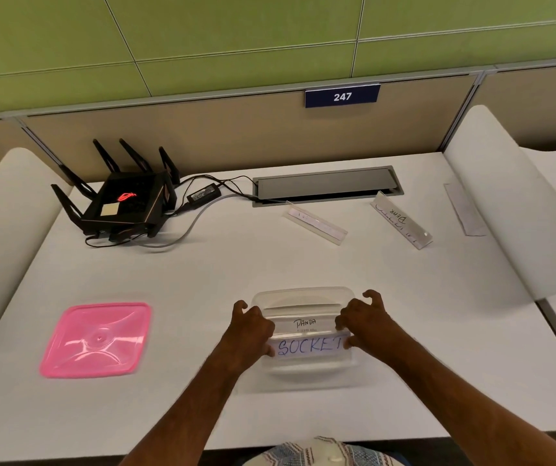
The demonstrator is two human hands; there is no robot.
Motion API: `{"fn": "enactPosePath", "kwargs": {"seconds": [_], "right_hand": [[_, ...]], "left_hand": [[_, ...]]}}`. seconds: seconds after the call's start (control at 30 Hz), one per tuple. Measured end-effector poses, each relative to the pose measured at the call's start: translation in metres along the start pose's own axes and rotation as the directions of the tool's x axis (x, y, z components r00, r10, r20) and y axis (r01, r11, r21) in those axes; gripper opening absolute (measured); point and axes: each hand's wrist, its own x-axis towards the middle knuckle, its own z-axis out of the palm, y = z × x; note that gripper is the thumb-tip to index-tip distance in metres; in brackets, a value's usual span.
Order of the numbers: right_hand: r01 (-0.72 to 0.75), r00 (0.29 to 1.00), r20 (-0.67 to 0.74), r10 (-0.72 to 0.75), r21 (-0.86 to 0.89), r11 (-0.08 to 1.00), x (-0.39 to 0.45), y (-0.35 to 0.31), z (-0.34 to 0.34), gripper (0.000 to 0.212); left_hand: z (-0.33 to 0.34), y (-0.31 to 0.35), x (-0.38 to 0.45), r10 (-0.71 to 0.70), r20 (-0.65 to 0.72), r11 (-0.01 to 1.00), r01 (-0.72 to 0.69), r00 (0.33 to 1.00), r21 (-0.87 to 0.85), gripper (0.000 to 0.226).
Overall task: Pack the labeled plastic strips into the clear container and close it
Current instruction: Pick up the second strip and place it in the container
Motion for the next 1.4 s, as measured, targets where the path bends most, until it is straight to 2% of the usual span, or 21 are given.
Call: {"fn": "enactPosePath", "kwargs": {"seconds": [0.2,0.33,0.43,0.57,0.73,0.87,1.0,1.23,1.33,1.4], "right_hand": [[-0.019,0.998,0.06,0.022,-0.057,0.998,0.004,-0.008,0.005,0.033],[-0.027,0.999,0.038,0.029,-0.047,0.999,0.004,-0.011,0.007,0.03],[0.006,0.999,-0.041,-0.009,-0.071,0.997,0.002,-0.012,0.006,0.024],[-0.034,0.999,-0.032,0.034,-0.012,0.999,0.004,-0.012,0.006,0.02],[-0.025,0.998,-0.051,0.025,0.003,1.0,0.01,-0.011,0.004,0.027],[-0.043,0.998,0.036,0.043,-0.012,0.999,0.016,-0.005,0.013,0.031],[-0.03,0.999,0.021,0.03,-0.023,0.999,0.017,-0.005,0.017,0.031],[-0.014,0.999,0.042,0.016,-0.033,0.999,0.014,-0.005,0.007,0.041],[0.034,0.994,-0.107,-0.033,0.003,0.999,0.01,-0.009,-0.002,0.047],[0.03,0.979,-0.205,-0.011,0.089,0.996,0.01,-0.01,-0.004,0.043]], "left_hand": [[0.011,0.0,0.002,-0.021,0.049,0.998,0.019,0.999,0.053,0.021],[0.013,0.003,0.005,-0.051,0.059,0.996,0.047,0.997,0.074,0.017],[0.012,0.004,0.007,-0.044,0.068,0.994,0.036,0.997,0.103,0.016],[0.006,0.005,0.009,-0.035,0.07,0.991,0.025,0.997,0.131,0.015],[0.001,0.006,0.012,-0.04,0.072,0.991,0.031,0.997,0.127,0.015],[0.001,0.007,0.014,-0.038,0.08,0.993,0.029,0.996,0.119,0.016],[0.005,0.005,0.014,-0.033,0.083,0.995,0.025,0.996,0.092,0.011],[0.008,0.002,0.018,-0.009,0.042,0.998,0.006,0.999,0.066,0.019],[0.004,0.001,0.016,-0.01,0.001,1.0,0.01,1.0,-0.001,0.03],[0.0,0.001,0.016,-0.011,-0.078,0.998,0.006,0.997,-0.069,0.032]]}}
